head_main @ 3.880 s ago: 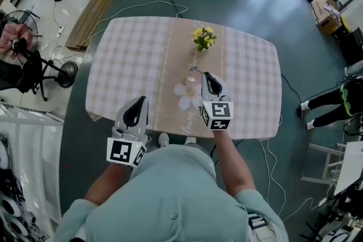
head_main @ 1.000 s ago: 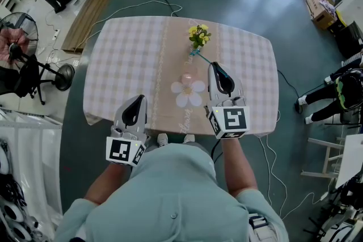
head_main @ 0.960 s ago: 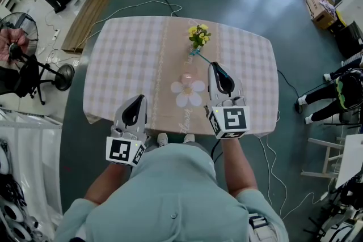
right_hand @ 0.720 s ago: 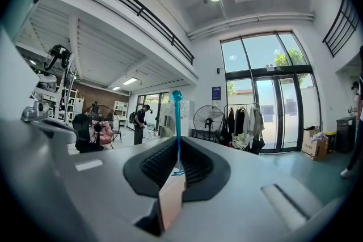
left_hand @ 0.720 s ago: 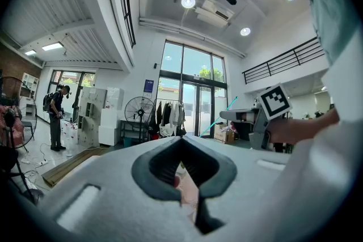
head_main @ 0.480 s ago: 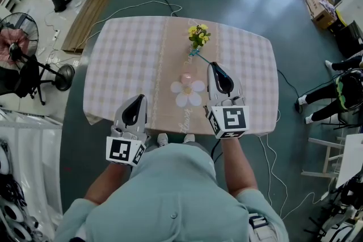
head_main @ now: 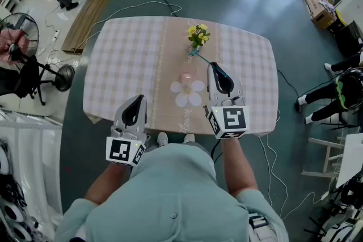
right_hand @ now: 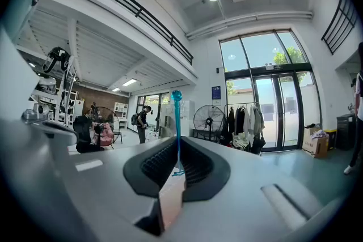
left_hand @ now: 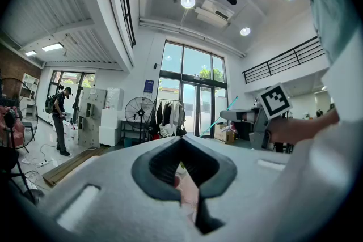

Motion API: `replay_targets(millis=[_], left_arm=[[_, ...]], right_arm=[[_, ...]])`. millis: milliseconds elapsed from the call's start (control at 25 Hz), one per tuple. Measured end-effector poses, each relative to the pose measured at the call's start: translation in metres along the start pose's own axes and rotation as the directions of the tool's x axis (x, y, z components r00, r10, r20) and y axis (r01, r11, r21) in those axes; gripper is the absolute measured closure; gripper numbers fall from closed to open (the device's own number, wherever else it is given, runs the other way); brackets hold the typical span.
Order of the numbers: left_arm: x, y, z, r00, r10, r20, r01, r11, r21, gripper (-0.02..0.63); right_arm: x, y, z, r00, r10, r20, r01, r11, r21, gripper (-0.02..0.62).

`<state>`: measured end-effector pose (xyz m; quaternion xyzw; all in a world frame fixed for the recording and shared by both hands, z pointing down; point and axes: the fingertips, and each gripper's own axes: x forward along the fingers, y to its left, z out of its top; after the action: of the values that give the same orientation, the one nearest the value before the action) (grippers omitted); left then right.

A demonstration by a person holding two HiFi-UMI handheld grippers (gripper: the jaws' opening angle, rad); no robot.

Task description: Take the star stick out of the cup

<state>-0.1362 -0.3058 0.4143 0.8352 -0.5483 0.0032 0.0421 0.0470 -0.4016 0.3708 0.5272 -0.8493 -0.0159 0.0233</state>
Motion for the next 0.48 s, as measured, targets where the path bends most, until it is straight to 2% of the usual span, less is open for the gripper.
replay_targets(millis=[480], left_arm=[[0.0022, -0.0012, -0.0029, 1.000, 0.001, -0.001, -0.001, 1.000, 0.001, 0.602]], right_arm=[[0.0000, -0.0012, -0.0035, 1.000, 0.005, -0.001, -0.005, 1.000, 0.001, 0.583]])
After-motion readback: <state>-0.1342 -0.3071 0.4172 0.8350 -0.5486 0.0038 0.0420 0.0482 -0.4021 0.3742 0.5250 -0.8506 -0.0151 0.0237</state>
